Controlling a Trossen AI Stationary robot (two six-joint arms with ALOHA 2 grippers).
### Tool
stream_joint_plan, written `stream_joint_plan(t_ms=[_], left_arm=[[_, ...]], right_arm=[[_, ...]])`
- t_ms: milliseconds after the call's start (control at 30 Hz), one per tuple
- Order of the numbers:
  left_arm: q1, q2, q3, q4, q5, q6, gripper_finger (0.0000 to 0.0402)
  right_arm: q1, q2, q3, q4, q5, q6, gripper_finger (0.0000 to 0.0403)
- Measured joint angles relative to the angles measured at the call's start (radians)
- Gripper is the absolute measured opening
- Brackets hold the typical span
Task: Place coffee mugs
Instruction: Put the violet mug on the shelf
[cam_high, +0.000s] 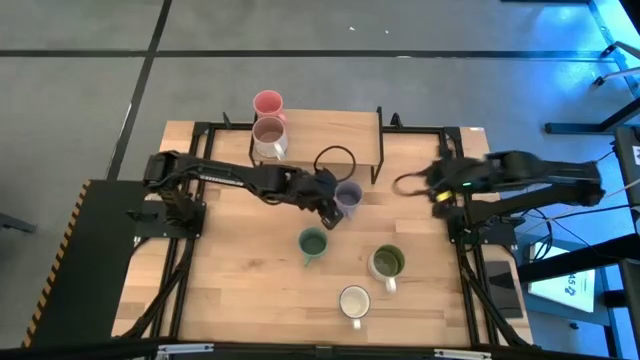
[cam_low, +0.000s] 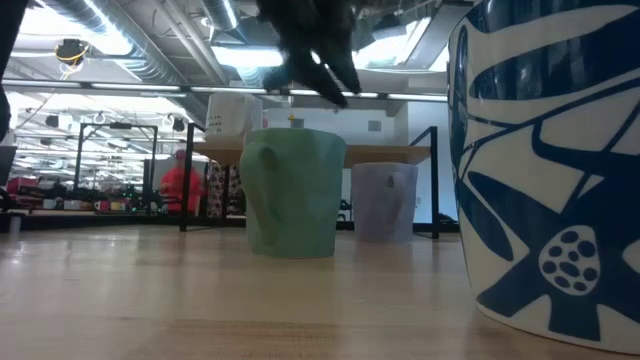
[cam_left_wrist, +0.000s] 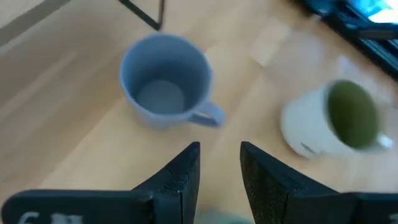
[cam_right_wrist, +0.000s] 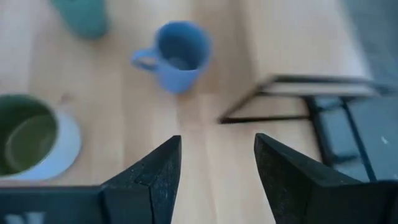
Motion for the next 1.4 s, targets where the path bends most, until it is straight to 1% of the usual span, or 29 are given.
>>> stream_joint_plan(t_ms=[67,133,233,300,367,467,567,667,733,900,1000,1067,1200,1400], left_arm=[[-0.006,-0.036,0.000,-0.040,0.024,0.000,0.0108],[-0.011,-0.081,0.000,-0.105,0.034,-0.002,0.0108],[-0.019,-0.160,0.000,-0.198,0.019,-0.025,0.0108],[-0.021,-0.201,0.000,-0.245,0.010,-0.035,0.0108],[-0.027,-0.236,0.000,-0.305,0.005,-0.055,0.0108],[-0.044,-0.282,0.000,-0.347,-0.016,-0.096,0.0108],[-0.066,-0.305,0.001,-0.367,-0.040,-0.108,0.0108],[-0.083,-0.324,0.001,-0.414,-0.052,-0.109,0.0108],[-0.089,-0.331,0.001,-0.458,-0.052,-0.110,0.0108],[-0.116,-0.354,0.000,-0.484,-0.057,-0.132,0.0108],[-0.126,-0.365,0.000,-0.493,-0.110,-0.134,0.0108],[-0.132,-0.371,0.000,-0.484,-0.150,-0.139,0.0108],[-0.133,-0.384,0.001,-0.486,-0.159,-0.135,0.0108],[-0.133,-0.382,0.000,-0.495,-0.159,-0.111,0.0108]], right_arm=[[0.000,0.067,-0.004,0.074,-0.065,-0.078,0.0193],[0.000,0.124,-0.004,0.162,-0.104,-0.150,0.0193],[0.000,0.205,-0.004,0.262,-0.107,-0.190,0.0193],[-0.001,0.254,-0.004,0.287,-0.065,-0.146,0.0193],[-0.001,0.298,-0.004,0.263,-0.033,-0.068,0.0193],[-0.001,0.354,-0.004,0.219,-0.031,0.098,0.0193],[0.000,0.394,-0.004,0.215,-0.037,0.212,0.0193],[0.000,0.408,-0.004,0.208,-0.037,0.272,0.0193],[0.000,0.404,-0.004,0.206,-0.017,0.316,0.0193],[-0.001,0.390,-0.002,0.208,0.023,0.458,0.0193],[-0.001,0.402,-0.003,0.203,0.025,0.545,0.0193],[-0.001,0.415,-0.002,0.198,0.023,0.586,0.0193],[-0.001,0.445,-0.003,0.180,0.030,0.618,0.0193],[-0.001,0.473,-0.003,0.220,0.114,0.695,0.0193]])
